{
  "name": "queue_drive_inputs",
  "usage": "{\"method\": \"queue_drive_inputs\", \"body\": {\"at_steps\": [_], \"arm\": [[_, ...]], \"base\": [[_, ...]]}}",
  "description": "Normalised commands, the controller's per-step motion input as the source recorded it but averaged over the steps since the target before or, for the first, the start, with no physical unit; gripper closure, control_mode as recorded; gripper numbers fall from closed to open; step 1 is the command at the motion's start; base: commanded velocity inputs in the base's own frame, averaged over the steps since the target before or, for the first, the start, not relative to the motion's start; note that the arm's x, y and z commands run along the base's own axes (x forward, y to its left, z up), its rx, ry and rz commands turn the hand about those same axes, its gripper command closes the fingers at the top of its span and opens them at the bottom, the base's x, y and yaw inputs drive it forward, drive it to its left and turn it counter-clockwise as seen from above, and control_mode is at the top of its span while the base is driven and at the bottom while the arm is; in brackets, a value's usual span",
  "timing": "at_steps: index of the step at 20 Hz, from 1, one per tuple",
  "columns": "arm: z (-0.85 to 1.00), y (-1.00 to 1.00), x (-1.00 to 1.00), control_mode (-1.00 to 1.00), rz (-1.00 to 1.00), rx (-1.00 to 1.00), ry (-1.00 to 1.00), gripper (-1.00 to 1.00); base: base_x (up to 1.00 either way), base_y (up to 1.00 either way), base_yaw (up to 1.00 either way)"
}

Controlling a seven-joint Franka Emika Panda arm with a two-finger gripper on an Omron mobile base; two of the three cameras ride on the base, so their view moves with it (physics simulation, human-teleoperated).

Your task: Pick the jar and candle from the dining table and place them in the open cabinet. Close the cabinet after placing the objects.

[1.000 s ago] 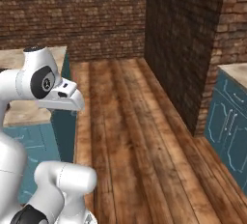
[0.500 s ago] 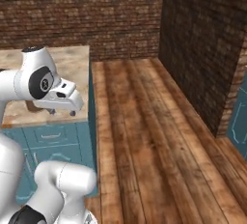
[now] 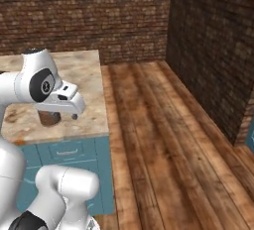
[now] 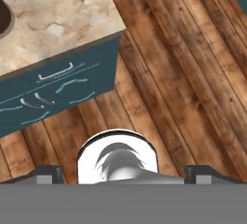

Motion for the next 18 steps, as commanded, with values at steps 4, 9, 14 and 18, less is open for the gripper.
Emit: {"method": "queue_drive_inputs", "body": {"at_steps": [4,9,14,18], "arm": [[0.0,0.0,0.0,1.0,0.0,0.0,0.0,-1.0],[0.0,0.0,0.0,1.0,0.0,0.0,0.0,-1.0],[0.0,0.0,0.0,1.0,0.0,0.0,0.0,-1.0],[0.0,0.0,0.0,1.0,0.0,0.0,0.0,-1.0]], "base": [[0.31,0.5,0.02],[0.45,0.41,0.26],[0.23,0.21,0.21],[0.24,0.32,0.15]]}}
